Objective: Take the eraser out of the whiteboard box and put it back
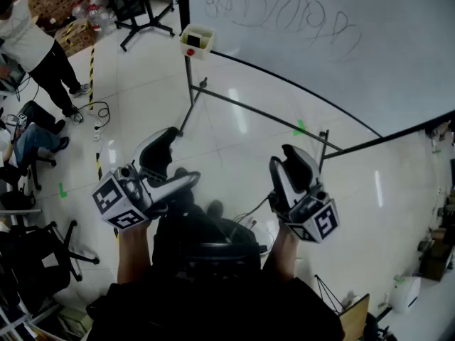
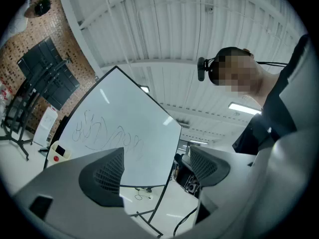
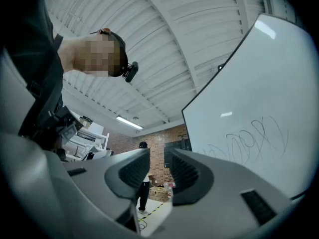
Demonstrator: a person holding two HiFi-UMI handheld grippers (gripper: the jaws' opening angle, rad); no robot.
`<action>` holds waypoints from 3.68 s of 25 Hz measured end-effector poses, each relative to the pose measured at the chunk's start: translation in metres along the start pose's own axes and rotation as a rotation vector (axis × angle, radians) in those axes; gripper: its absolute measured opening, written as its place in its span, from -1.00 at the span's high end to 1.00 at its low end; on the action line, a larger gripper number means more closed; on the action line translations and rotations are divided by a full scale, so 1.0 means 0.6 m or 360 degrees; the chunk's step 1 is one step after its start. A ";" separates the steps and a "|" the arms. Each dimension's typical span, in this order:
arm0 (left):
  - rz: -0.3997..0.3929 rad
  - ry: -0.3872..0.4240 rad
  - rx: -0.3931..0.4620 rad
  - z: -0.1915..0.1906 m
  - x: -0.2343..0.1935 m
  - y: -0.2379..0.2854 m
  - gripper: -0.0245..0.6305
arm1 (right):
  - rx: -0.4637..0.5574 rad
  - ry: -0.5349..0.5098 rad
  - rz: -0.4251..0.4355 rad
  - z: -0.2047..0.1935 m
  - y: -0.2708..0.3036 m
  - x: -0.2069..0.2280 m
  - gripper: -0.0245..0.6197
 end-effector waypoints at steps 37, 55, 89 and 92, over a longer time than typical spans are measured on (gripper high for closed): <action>-0.0104 -0.0118 0.0206 0.187 -0.430 -0.111 -0.34 | -0.0320 -0.0129 -0.0117 -0.096 0.436 0.041 0.52; -0.0093 -0.0101 0.0186 0.186 -0.461 -0.074 -0.34 | -0.0324 -0.0054 -0.0063 -0.130 0.466 0.108 0.52; 0.0324 0.0045 -0.0006 0.223 -0.576 0.185 -0.34 | -0.0352 0.0001 0.0392 -0.178 0.581 0.426 0.49; 0.0276 0.0053 0.0007 0.233 -0.596 0.183 -0.34 | -0.0366 -0.0027 0.0349 -0.180 0.595 0.428 0.49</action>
Point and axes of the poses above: the fingertips, and each gripper's own axes: y forward along the fingers, x to its right, z out of its top, the point moved 5 cm from there along -y, backward along the fingers, and after that the axes turned 5 degrees about -x, right-handed, at the moved point
